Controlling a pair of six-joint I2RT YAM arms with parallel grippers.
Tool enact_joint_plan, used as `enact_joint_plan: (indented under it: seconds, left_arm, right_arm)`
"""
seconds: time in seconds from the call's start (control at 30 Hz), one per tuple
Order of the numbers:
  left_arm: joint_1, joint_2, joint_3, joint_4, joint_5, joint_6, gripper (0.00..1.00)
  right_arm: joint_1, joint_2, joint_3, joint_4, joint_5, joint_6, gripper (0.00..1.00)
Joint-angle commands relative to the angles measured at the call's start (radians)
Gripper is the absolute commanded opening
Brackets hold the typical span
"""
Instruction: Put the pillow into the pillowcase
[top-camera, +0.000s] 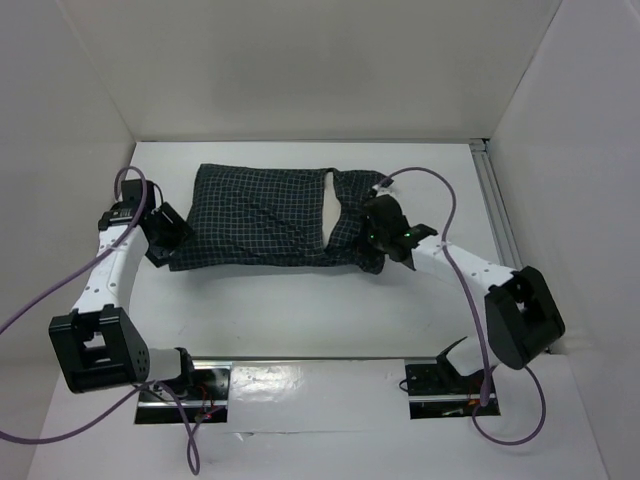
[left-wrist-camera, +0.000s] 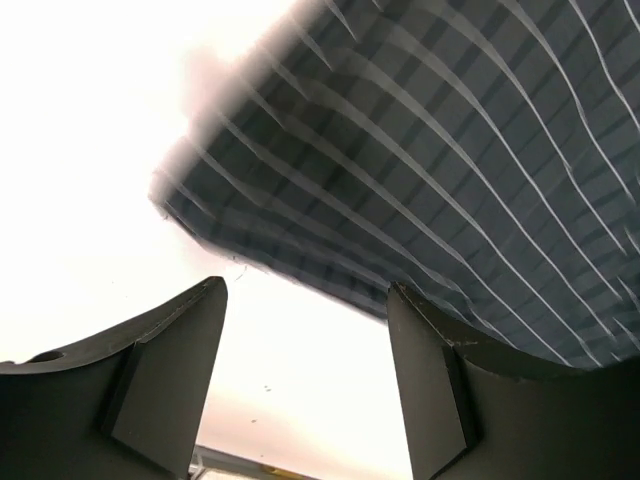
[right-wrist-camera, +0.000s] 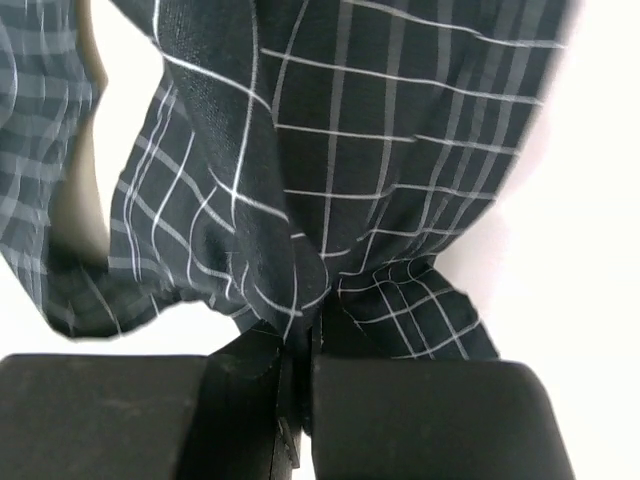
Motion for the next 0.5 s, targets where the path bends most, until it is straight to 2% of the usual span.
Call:
enact_joint_plan:
  seconds: [0.0,0.1,0.2,0.23,0.3,0.33,0.43,0.47]
  left_arm:
    - [0.013,-0.042,-0.038,-0.007,0.038,0.029,0.78]
    - [0.033,-0.068,-0.066,0.002,0.027,0.029,0.79]
    - [0.047,-0.068,-0.087,0.002,0.079,0.029,0.82]
    - [0.047,-0.068,-0.112,0.016,0.095,0.029,0.82]
    - [0.047,-0.068,-0.139,0.016,0.116,0.016,0.83]
    - [0.047,-0.068,-0.167,0.025,0.116,0.006,0.85]
    - [0.056,-0.087,-0.205,0.058,0.116,0.006,0.86]
    - [0.056,-0.087,-0.205,0.069,0.116,0.006,0.86]
  right_arm:
    - [-0.082,-0.104,-0.026,0.004,0.11,0.006,0.0]
    - [-0.128,-0.125,-0.055,-0.021,0.101,-0.005,0.0]
    - [-0.153,-0.146,-0.078,-0.021,0.081,-0.014,0.02]
    - [-0.165,-0.147,-0.078,-0.021,0.049,-0.014,0.16]
    - [-0.165,-0.147,-0.064,-0.036,0.036,-0.014,0.65]
    - [-0.165,-0.156,-0.053,-0.045,0.036,-0.014,0.82]
    - [-0.183,-0.203,-0.029,-0.088,0.059,-0.023,0.93]
    - [-0.193,-0.217,-0.029,-0.097,0.059,-0.032,0.93]
